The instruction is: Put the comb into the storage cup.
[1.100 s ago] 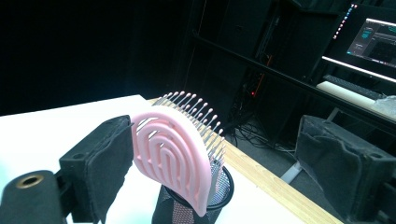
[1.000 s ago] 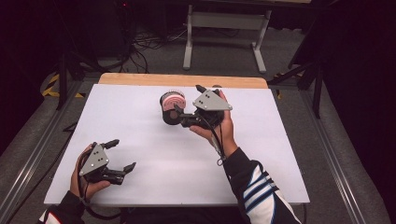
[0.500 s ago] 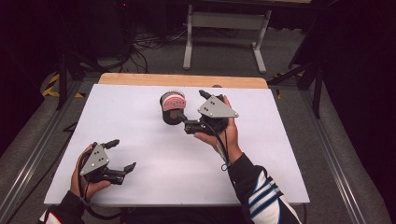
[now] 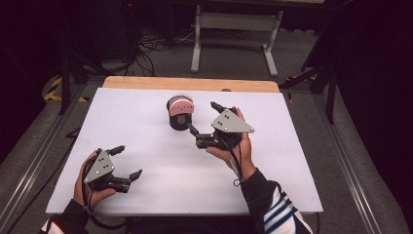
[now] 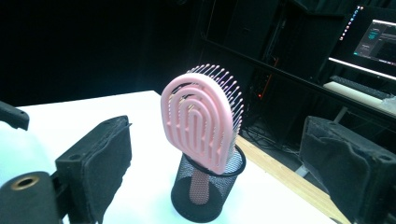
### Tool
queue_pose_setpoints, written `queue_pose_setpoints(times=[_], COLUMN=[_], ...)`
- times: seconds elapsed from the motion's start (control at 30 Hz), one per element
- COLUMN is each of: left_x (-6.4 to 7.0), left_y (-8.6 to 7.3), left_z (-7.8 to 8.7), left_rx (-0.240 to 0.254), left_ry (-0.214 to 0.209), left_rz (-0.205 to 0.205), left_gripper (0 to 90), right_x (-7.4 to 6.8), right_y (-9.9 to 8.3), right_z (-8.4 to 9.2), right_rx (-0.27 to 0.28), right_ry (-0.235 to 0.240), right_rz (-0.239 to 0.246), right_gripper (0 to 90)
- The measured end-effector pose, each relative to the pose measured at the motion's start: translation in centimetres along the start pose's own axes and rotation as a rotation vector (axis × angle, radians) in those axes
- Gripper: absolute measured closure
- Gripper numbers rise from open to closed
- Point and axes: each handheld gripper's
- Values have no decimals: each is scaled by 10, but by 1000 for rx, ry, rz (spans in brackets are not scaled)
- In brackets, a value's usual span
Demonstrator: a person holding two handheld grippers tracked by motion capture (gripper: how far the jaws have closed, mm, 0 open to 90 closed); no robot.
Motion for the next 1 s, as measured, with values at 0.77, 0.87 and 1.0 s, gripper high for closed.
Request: queue_pose_setpoints(times=[0.77, 0.87, 1.0], left_x=[0, 1, 1], left_y=[-1, 0, -1], left_z=[0, 0, 0], left_rx=[-2, -5, -5], left_ry=[-4, -3, -5], left_rz=[-1, -5, -4], left_gripper=[50, 50, 50], right_x=[-5, -7, -8], right_y=[-16, -18, -20], right_z=[16, 19, 21], right_rx=[11, 12, 7], right_ry=[-13, -10, -12], right_rz=[24, 32, 49], right_gripper=[102, 103, 102])
Point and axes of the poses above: each handheld gripper's, and its own axes: z roughly backward along the jaws, y roughly out of its top, x roughly to its right, and after that the axes turned 2 degrees about -x, right-handed
